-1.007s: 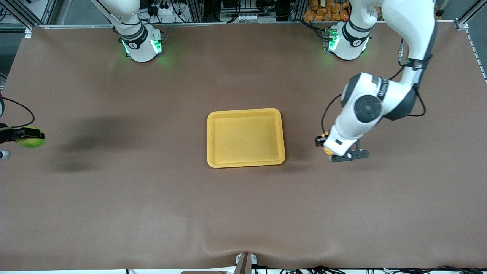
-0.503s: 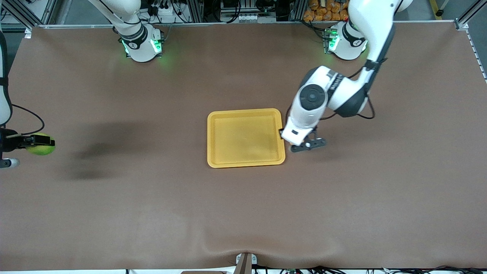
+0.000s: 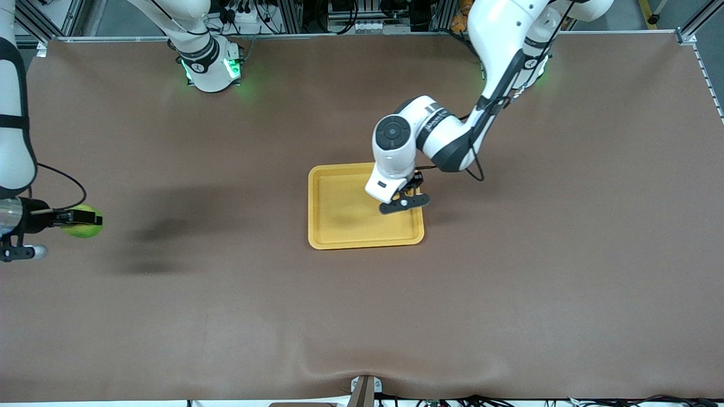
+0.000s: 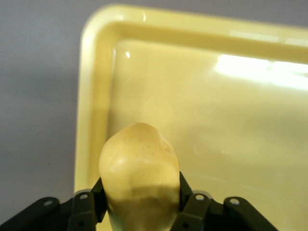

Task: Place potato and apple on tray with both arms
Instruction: 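Carry the potato with the left gripper onto the yellow tray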

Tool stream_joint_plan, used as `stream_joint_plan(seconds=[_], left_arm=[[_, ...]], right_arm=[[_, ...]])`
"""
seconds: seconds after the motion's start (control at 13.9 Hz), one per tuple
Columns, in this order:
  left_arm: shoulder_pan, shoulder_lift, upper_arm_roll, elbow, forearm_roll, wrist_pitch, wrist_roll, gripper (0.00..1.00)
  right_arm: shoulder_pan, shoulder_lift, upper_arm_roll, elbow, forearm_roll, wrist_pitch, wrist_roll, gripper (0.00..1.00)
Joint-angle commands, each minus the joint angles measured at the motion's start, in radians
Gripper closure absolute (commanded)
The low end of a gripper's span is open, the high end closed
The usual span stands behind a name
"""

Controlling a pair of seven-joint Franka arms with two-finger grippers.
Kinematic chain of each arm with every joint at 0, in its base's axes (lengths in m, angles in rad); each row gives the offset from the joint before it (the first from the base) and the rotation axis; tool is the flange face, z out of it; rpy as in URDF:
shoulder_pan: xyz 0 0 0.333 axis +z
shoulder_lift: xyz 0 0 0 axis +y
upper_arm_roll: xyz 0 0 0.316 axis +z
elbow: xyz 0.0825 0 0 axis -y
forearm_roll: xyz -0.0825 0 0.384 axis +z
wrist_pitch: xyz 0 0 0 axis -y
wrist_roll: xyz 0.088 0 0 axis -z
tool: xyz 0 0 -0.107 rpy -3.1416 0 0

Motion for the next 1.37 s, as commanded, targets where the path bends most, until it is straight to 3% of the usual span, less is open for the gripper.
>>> stream_joint_plan(seconds=[0.0,0.22,0.43,0.5,0.58,0.65,1.01,1.29], left_arm=[[-0.008,0.037,0.010,0.032,0.061,-0.039,-0.015,0.76],[-0.009,0.060,0.010,0.034,0.113,-0.066,-0.014,0.74],[-0.011,0.087,0.010,0.063,0.116,-0.066,-0.017,0.63],[-0.012,0.099,0.010,0.075,0.115,-0.066,-0.018,0.44],[-0.018,0.103,0.012,0.075,0.115,-0.066,-0.020,0.11],[-0.018,0.104,0.012,0.075,0.118,-0.066,-0.033,0.00],[-0.017,0.090,0.012,0.077,0.118,-0.082,-0.043,0.00],[-0.002,0.026,0.012,0.156,0.116,-0.249,-0.047,0.00]], right_arm=[[0.049,-0.001,-0.009,0.019,0.024,-0.021,0.075,1.00],[0.116,-0.003,-0.007,0.019,0.024,-0.023,0.193,1.00],[0.160,-0.004,-0.007,0.019,0.056,-0.049,0.261,1.00],[0.173,-0.006,-0.009,0.019,0.079,-0.050,0.285,1.00],[0.193,-0.007,-0.009,0.019,0.079,-0.050,0.320,1.00],[0.209,-0.007,-0.009,0.019,0.081,-0.050,0.348,1.00],[0.290,-0.007,-0.009,0.017,0.081,-0.049,0.472,1.00],[0.353,-0.006,-0.009,0.019,0.085,-0.044,0.523,1.00]])
